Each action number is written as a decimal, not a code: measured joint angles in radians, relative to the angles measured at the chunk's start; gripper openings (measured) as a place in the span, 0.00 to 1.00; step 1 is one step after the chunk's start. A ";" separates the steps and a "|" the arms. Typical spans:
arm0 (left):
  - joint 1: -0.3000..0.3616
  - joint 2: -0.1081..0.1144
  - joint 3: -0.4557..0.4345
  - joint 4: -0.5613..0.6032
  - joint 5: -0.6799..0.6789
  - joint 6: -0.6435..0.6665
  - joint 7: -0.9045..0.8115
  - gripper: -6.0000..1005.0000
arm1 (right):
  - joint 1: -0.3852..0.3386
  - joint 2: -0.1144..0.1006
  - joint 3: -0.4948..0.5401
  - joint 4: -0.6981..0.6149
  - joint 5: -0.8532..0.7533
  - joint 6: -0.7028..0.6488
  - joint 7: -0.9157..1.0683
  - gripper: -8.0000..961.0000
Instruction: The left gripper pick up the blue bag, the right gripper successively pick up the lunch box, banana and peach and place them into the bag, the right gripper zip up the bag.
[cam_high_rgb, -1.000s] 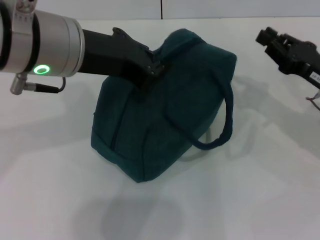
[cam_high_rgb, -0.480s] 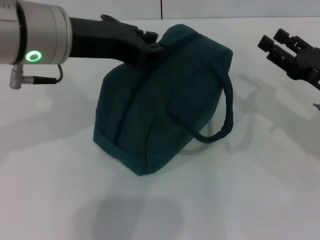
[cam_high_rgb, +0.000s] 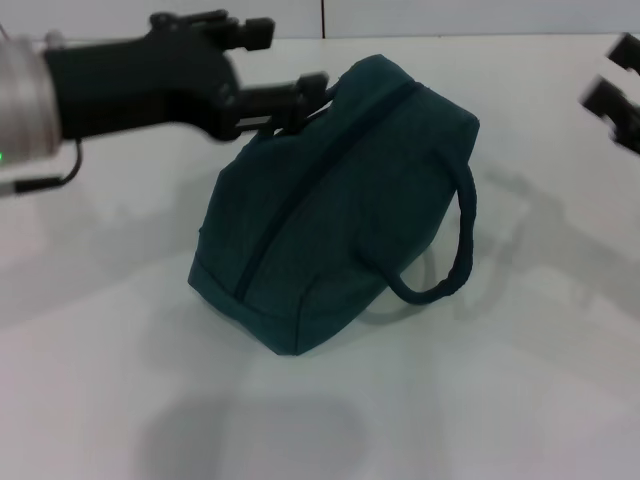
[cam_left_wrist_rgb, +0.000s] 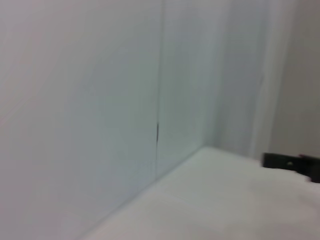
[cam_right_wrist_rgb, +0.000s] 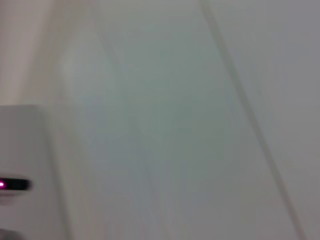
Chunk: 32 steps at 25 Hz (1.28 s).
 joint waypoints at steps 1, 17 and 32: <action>0.026 0.000 -0.007 -0.023 -0.058 -0.004 0.072 0.65 | -0.009 -0.015 0.000 -0.011 -0.025 -0.047 0.000 0.88; 0.143 0.004 -0.258 -0.827 -0.352 0.373 1.000 0.89 | -0.127 -0.010 0.006 -0.068 -0.438 -0.195 -0.126 0.91; 0.148 0.005 -0.303 -1.118 -0.234 0.355 1.207 0.89 | -0.162 0.033 0.006 -0.004 -0.535 0.032 -0.206 0.91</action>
